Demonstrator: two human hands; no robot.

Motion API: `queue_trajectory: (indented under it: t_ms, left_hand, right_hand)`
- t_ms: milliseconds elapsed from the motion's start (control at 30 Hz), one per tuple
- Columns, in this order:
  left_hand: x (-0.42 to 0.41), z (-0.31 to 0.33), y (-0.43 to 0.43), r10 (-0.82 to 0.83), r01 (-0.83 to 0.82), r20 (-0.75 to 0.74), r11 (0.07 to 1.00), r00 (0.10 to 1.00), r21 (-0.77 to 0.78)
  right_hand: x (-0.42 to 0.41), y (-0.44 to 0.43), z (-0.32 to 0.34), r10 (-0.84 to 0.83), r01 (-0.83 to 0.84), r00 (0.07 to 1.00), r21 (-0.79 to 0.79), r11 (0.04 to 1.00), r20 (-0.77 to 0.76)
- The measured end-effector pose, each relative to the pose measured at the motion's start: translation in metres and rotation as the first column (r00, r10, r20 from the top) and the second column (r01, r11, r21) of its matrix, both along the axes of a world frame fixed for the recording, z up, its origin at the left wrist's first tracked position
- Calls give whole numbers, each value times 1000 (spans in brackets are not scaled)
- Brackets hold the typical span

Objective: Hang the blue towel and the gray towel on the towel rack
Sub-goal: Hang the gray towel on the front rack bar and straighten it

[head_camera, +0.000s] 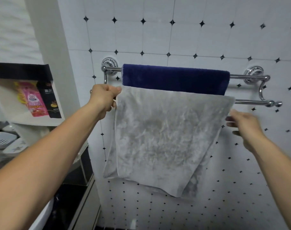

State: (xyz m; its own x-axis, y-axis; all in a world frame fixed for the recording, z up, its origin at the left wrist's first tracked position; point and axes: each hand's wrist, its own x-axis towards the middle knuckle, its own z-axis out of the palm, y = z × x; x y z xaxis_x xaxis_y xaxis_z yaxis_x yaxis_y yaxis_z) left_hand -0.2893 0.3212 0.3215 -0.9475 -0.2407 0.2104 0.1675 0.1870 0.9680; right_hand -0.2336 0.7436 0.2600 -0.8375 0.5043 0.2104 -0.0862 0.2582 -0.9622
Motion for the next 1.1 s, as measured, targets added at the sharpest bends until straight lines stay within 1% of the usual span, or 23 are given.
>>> queue_trajectory:
  t_ms: [67,133,167,233,300,333,400,500,567,667,700,733,767,867,933,1000,1033,1100]
  left_hand:
    - [9,-13,6,-73,73,-13,997,997,4]
    - [22,-31,10,-136,135,-20,990,991,-51]
    - [27,-41,11,-160,160,-4,983,987,-85]
    - [32,-58,10,-182,187,47,974,982,-132]
    - [30,-68,7,-160,170,79,975,984,-145]
    - [28,-70,6,-144,155,80,977,986,-145]
    - [22,-71,1,-132,140,63,980,989,-144]
    - [14,-72,-7,-141,147,50,975,989,-168]
    - [11,-70,-11,-143,148,42,971,989,-189]
    - [7,-66,-16,-116,113,-7,976,993,-188]
    - [6,-64,-17,-108,102,-26,977,994,-186]
    - [5,-61,-18,-104,94,-44,978,994,-187]
    - [4,-58,-18,-103,90,-58,978,993,-190]
    - [1,-47,-11,-83,63,-112,984,990,-167]
    - [-2,-40,-5,-59,39,-143,989,988,-141]
    - [-5,-35,-2,-27,8,-154,993,988,-120]
    - [-7,-34,-2,-11,-7,-157,993,987,-115]
    - [-11,-31,-4,25,-43,-161,993,987,-111]
  right_hand:
    - [1,-16,-14,107,-108,993,33,994,51]
    - [-1,-27,-25,143,-144,988,17,989,52]
    - [-1,-29,-28,137,-137,990,-7,991,31]
    - [0,-28,-34,53,-54,998,-32,998,-22]
    - [4,-26,-47,-34,33,997,-16,999,-66]
    - [7,-27,-57,-38,38,998,10,999,-57]
    - [12,-32,-82,37,-37,999,22,999,16]
    - [18,-45,-117,203,-190,965,-94,977,163]
    - [22,-50,-136,262,-225,942,-185,957,209]
    - [27,-50,-152,296,-239,920,-233,943,256]
    - [26,-49,-152,311,-249,918,-256,934,244]
    - [24,-48,-145,320,-256,926,-292,921,198]
    - [22,-46,-132,314,-258,942,-340,904,121]
    - [11,-40,-69,212,-257,966,-479,839,-148]
    - [2,-33,-26,118,-244,961,-559,792,-252]
    - [-6,-29,0,88,-231,960,-578,782,-265]
    - [-7,-27,5,105,-229,965,-572,788,-241]
    - [-4,-25,7,194,-272,961,-552,789,-196]
